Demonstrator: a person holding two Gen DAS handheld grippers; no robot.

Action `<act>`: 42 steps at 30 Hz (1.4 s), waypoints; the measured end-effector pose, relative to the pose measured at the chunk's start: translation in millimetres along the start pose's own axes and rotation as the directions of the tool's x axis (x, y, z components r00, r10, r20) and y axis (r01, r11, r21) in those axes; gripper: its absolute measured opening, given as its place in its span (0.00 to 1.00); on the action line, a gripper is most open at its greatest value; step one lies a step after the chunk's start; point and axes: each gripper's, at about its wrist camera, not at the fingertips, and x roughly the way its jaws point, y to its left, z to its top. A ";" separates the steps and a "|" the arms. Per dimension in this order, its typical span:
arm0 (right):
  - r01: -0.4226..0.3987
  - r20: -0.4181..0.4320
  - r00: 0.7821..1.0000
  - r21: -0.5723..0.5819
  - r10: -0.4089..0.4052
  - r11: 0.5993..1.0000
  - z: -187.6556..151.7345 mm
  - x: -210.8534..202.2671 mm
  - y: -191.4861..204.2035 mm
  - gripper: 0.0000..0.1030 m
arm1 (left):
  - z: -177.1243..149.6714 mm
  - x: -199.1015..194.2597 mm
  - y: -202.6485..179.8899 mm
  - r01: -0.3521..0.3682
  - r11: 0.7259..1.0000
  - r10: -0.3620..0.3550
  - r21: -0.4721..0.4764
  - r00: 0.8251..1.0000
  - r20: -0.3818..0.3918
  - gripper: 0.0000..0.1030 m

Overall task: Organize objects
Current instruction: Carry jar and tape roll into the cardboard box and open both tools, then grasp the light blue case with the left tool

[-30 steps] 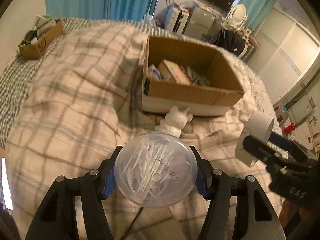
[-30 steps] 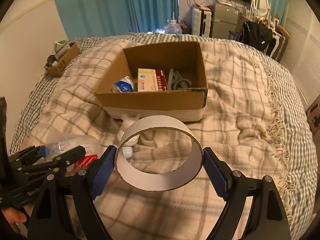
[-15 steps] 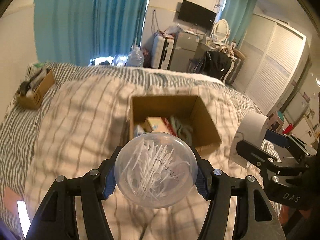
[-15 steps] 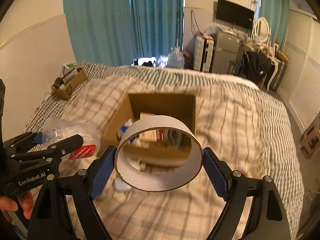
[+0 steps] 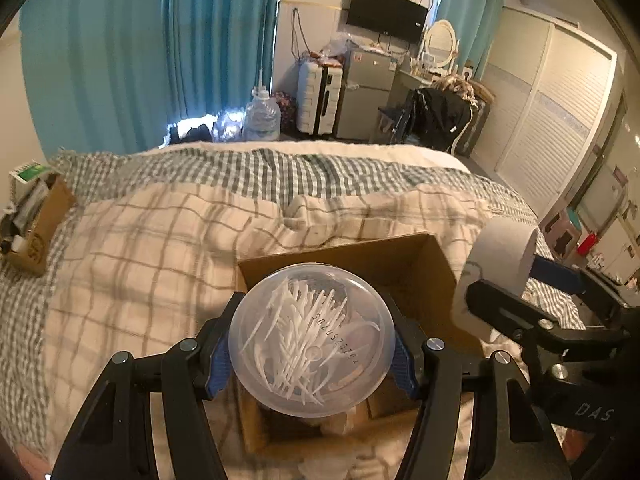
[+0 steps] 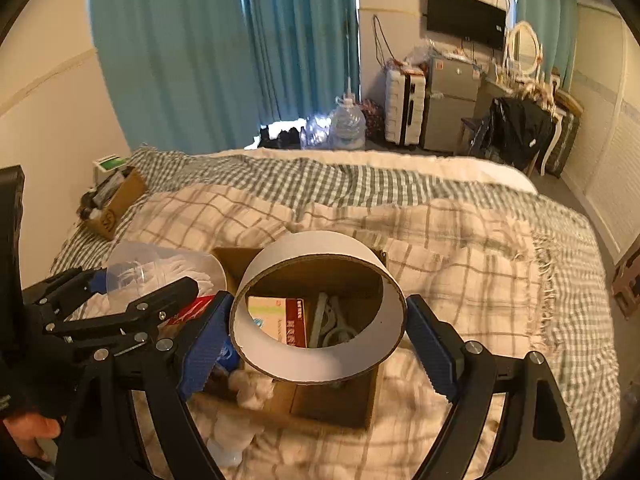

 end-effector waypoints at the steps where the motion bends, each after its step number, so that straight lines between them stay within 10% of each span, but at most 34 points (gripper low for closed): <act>1: -0.006 -0.016 1.000 0.009 0.006 1.000 0.8 12.1 -4.0 0.82 | -0.1 8.3 1.2 -0.003 1.000 0.003 -0.001 1.000 -0.007 0.63; 11: -0.019 -0.020 1.000 0.078 0.020 0.997 -5.1 39.6 -20.6 0.93 | -12.7 53.1 14.2 0.030 0.999 -0.033 -0.027 0.995 -0.098 0.64; 22: 0.092 0.044 0.995 0.054 -0.094 0.994 -13.6 -51.6 -13.1 0.97 | -19.7 -36.6 11.5 -0.022 1.000 0.022 0.022 1.000 -0.011 0.92; 33: 0.126 0.034 0.991 0.042 -0.127 0.991 -82.8 -115.6 2.5 0.97 | -84.1 -104.2 17.2 -0.072 0.997 0.073 -0.029 0.997 0.035 0.96; 42: 0.152 -0.073 0.986 0.060 -0.148 0.987 -146.2 -71.9 1.5 0.97 | -147.6 -71.8 11.8 -0.111 0.993 0.109 -0.044 0.993 -0.047 0.96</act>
